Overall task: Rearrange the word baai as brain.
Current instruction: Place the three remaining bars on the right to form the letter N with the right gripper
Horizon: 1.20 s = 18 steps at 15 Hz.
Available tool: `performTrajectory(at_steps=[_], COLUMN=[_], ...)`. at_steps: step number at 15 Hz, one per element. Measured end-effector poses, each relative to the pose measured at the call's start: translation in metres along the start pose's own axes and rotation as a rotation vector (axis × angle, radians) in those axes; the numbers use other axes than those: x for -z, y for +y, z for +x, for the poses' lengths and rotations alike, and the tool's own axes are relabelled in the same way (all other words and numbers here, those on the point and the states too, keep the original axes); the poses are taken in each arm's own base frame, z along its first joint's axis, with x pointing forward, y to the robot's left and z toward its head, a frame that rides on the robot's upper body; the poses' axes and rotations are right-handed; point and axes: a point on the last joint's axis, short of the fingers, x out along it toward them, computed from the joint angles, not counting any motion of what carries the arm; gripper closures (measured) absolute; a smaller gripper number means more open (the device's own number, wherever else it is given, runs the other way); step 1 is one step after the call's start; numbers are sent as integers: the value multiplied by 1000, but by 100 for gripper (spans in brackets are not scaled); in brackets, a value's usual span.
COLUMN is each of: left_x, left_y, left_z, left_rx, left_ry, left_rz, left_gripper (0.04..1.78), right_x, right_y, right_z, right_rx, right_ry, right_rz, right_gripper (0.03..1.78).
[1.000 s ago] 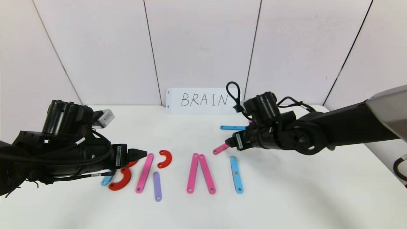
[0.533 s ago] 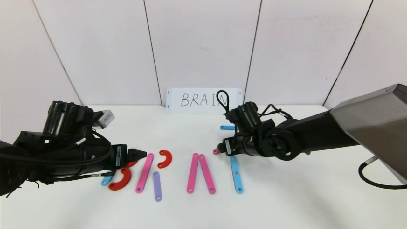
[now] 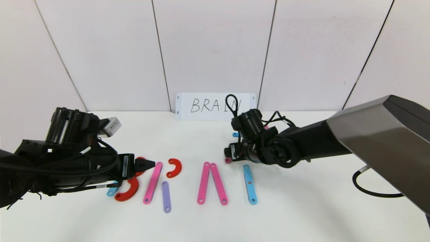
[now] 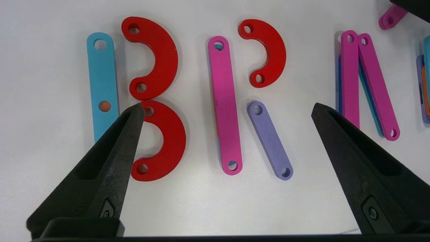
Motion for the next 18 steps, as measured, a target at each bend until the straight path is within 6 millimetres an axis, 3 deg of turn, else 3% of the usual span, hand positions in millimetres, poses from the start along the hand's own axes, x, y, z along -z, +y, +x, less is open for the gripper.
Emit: performTrajectory(at_steps=[13, 16, 18], left_x=[2, 3, 3], left_y=[0, 0, 0], left_z=[1, 2, 3], left_rx=[0, 0, 0], left_ry=[10, 14, 16], left_rz=[-1, 0, 0], left_gripper=[8, 8, 8], right_x=[4, 3, 1], right_y=[8, 12, 15], right_z=[13, 16, 19], right_rx=[27, 21, 17], right_ry=[4, -2, -10], right_rz=[35, 38, 51], right_gripper=[8, 26, 51])
